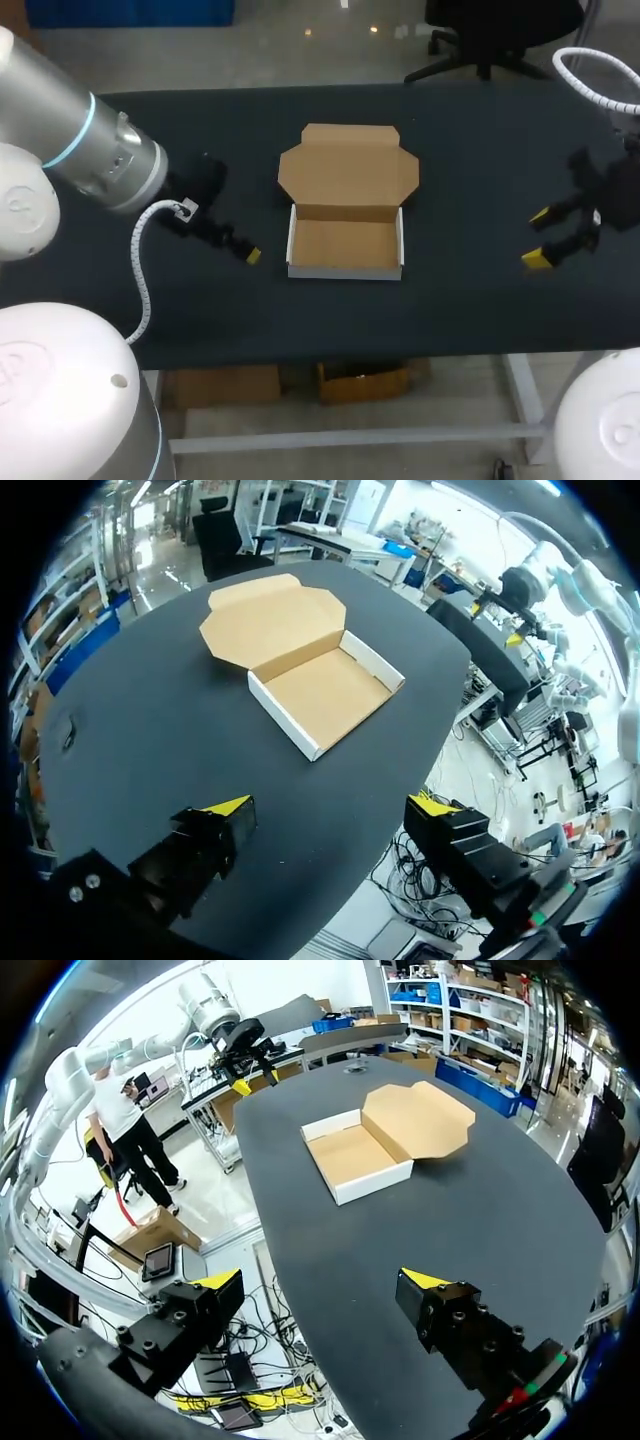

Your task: Assemble the packaging by folding the flat box into shape, placing the metal phone stand inside, and closing the box properly

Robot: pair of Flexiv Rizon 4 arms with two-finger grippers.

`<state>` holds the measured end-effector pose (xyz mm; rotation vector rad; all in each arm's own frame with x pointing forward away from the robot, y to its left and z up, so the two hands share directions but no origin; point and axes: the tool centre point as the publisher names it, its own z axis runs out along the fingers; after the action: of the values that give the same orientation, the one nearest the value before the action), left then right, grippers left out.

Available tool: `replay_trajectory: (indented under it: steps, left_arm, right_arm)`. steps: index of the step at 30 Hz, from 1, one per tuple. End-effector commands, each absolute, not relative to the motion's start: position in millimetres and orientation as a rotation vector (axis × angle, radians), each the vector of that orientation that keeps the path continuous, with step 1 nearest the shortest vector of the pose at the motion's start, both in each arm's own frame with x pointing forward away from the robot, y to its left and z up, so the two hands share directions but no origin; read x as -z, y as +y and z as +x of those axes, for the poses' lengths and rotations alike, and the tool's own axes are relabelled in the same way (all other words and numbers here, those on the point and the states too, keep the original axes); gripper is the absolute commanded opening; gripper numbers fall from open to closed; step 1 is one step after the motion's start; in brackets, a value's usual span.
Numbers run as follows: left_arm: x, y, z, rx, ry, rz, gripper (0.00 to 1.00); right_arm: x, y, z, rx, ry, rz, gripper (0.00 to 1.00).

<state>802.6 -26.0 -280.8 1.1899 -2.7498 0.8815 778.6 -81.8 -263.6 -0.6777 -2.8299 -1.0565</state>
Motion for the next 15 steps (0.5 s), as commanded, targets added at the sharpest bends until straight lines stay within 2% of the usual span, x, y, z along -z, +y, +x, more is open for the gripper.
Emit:
replay_trajectory:
  steps: [1, 15]
  left_arm:
    - [272.6, -9.5, 787.1, -0.970, -2.759, 1.185, 1.00]
    - [245.0, 12.8, 772.6, -0.932, -2.734, 1.322, 1.00]
  right_arm:
    - [259.6, -85.1, 776.1, 1.054, -2.821, -0.694, 1.00]
    - [237.8, -95.8, 761.8, 0.976, -2.800, -0.970, 1.00]
